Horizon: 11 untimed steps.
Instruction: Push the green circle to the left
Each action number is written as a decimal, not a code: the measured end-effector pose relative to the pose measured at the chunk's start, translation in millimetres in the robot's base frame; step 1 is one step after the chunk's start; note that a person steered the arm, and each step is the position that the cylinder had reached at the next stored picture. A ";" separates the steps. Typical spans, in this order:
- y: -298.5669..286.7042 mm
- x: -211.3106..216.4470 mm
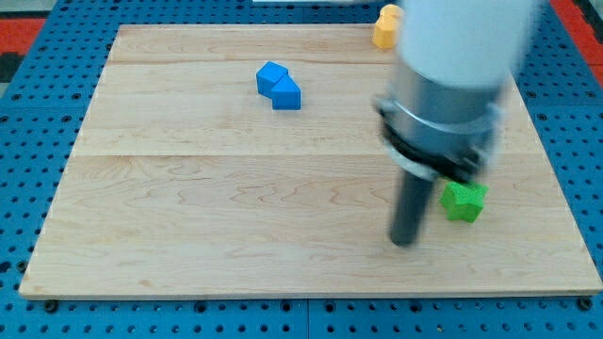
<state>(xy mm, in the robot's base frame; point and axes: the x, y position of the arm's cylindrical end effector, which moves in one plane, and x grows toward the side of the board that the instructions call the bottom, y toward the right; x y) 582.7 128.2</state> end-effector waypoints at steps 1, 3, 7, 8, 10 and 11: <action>105.8 9.0; 113.9 -115.2; 17.0 -134.5; -29.2 -135.3; -49.7 -127.0; 40.5 -148.9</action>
